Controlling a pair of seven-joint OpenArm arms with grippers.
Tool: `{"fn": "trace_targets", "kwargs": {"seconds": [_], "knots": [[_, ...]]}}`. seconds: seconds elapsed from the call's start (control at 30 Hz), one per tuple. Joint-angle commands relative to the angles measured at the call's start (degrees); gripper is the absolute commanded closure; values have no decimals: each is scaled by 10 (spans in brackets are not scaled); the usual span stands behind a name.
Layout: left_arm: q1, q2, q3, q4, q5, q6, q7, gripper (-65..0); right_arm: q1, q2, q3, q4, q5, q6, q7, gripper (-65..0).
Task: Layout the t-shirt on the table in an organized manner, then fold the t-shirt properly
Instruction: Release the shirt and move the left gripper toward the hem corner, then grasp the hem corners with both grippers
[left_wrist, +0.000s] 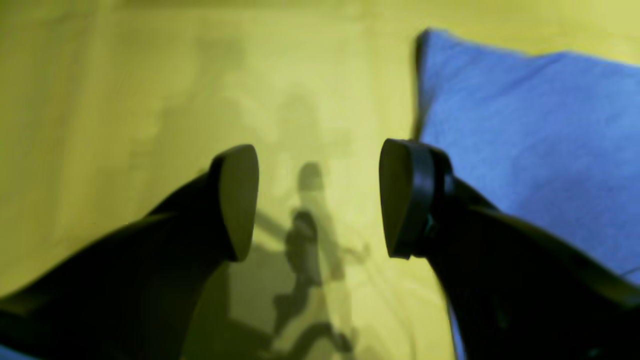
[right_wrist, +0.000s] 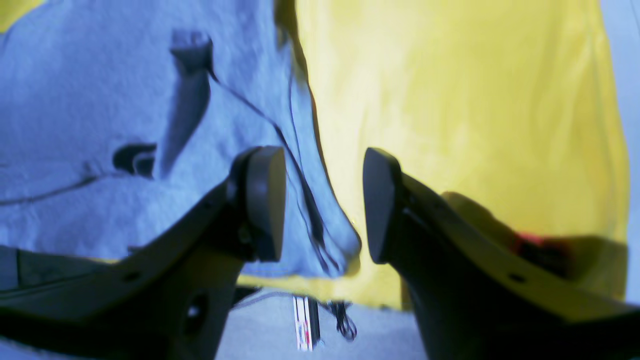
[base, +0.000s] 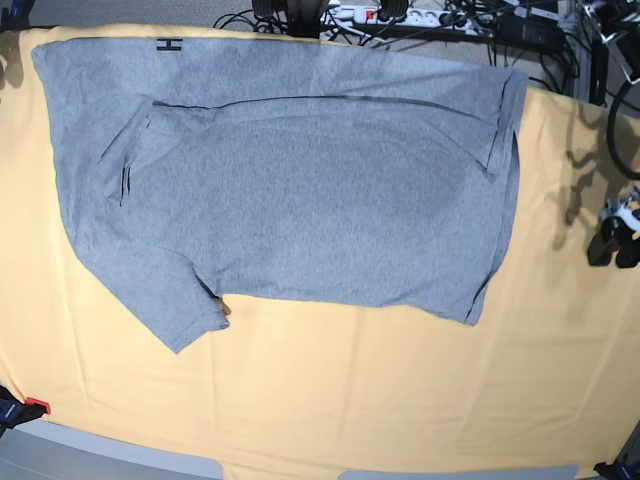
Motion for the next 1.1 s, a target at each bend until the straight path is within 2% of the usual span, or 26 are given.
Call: {"fn": "trace_targets", "kwargs": {"seconds": [0.0, 0.1, 0.23, 0.4, 0.53, 0.67, 0.83, 1.07], "knots": [[-20, -11, 11, -10, -15, -2, -14, -388, 3, 13, 7, 8, 12, 3, 9, -279], [-68, -8, 69, -78, -17, -9, -33, -388, 18, 13, 7, 8, 12, 3, 9, -279], [-150, -5, 147, -181, -39, -38, -40, -388, 28, 13, 7, 8, 12, 3, 9, -279], [-247, 18, 205, -296, -40, -49, -41, -388, 28, 13, 7, 8, 12, 3, 9, -279], [-301, 48, 216, -392, -37, -57, -43, -388, 28, 13, 7, 8, 12, 3, 9, -279], [-326, 76, 216, -468, 1, -57, -73, -388, 28, 13, 7, 8, 12, 3, 9, -279], [-319, 106, 216, -485, 51, -57, -94, -388, 28, 13, 7, 8, 12, 3, 9, -279], [-313, 147, 216, -485, 50, -57, -83, -388, 29, 12, 7, 8, 12, 3, 9, -279]]}}
